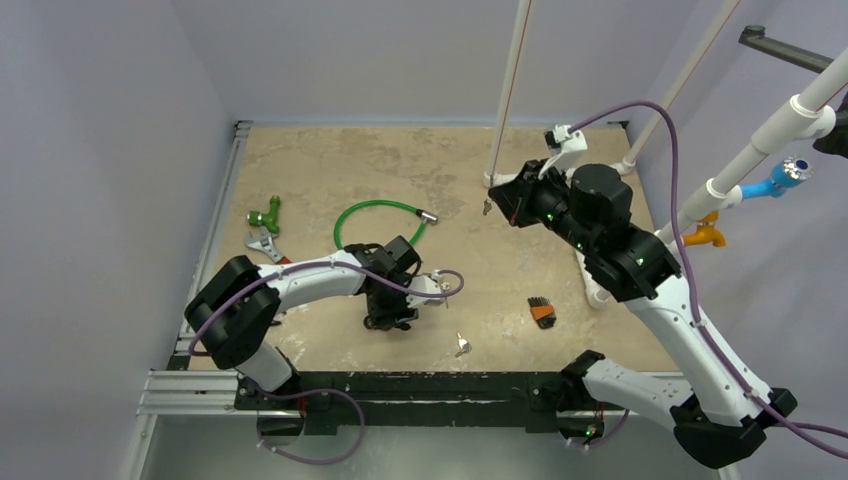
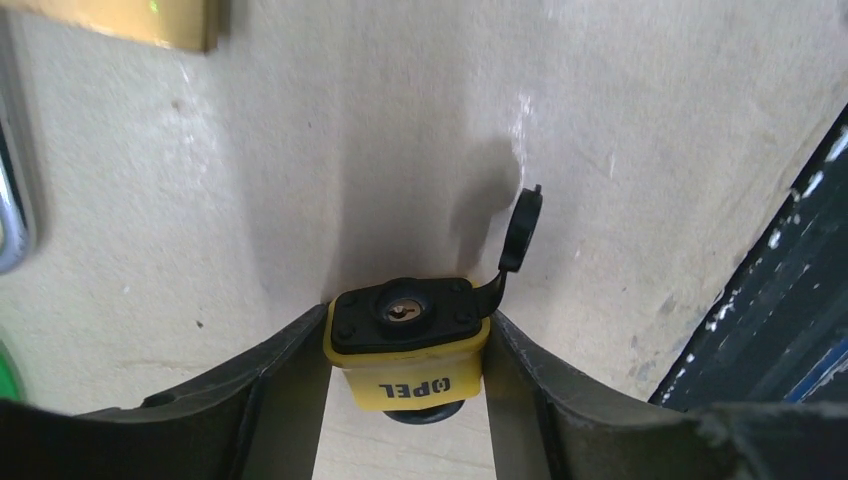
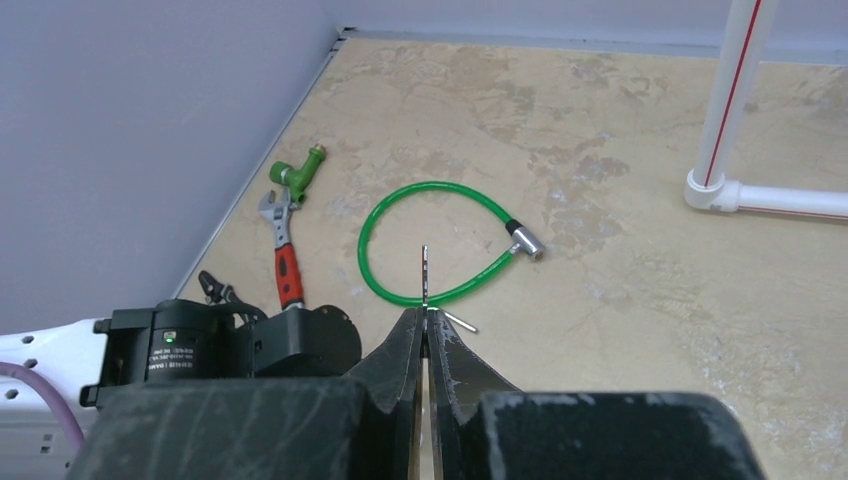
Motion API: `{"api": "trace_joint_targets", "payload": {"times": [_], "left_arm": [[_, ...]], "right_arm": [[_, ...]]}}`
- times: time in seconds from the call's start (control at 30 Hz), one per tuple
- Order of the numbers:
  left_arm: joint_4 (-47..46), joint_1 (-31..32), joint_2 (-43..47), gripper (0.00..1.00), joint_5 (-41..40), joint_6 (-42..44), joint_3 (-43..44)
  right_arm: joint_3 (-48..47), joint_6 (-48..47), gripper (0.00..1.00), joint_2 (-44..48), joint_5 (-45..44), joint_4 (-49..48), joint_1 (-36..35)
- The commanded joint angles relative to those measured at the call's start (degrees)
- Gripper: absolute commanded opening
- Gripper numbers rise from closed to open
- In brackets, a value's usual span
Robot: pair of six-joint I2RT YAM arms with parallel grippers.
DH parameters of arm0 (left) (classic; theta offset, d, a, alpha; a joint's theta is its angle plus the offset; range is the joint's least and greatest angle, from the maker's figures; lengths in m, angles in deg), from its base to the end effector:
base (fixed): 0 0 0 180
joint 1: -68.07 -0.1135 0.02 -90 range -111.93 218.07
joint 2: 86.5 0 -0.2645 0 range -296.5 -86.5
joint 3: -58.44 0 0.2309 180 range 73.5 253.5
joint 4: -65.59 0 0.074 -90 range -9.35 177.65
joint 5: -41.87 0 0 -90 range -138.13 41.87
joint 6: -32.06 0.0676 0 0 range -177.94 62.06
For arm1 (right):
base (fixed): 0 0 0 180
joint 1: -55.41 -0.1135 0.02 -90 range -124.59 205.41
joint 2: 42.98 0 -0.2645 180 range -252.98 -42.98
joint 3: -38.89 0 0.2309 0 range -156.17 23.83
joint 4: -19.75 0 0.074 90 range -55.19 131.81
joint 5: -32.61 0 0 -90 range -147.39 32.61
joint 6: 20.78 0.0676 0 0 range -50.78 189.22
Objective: Unlock with the key
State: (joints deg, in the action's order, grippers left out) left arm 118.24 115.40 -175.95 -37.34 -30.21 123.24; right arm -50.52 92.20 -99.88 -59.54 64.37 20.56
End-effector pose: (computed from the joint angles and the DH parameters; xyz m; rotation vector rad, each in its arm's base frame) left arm 0.1657 -0.1984 0.1447 1.8140 2.3108 -0.3290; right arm 0.1727 0.1172 0.4295 -0.1621 1.8281 0.6870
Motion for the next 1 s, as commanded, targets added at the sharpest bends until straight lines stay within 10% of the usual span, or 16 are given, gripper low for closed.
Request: {"api": "trace_joint_targets", "payload": {"times": [0.0,0.37,0.73,0.97], "left_arm": [[-1.35,2.35,-2.67,0.51,0.36,-3.88,4.49],[-7.81,9.73,-10.11,0.45,5.26,-5.64,15.33],[-26.4,11.13,-12.51,0.89,7.55,-11.76,6.84],[-31.15,6.06,-7.34,0.93,13.74,-16.29,0.86]], "right_arm": [[-0.79,-1.01,0.0,1.85,-1.89,-0.99,0.19],[-0.8,-1.49,0.0,3.23,-3.66,0.85,0.13],[-2.1,-1.49,0.0,3.14,-4.12,2.46,0.13],[-2.43,-1.45,0.0,2.72,-4.4,3.56,0.19]]}}
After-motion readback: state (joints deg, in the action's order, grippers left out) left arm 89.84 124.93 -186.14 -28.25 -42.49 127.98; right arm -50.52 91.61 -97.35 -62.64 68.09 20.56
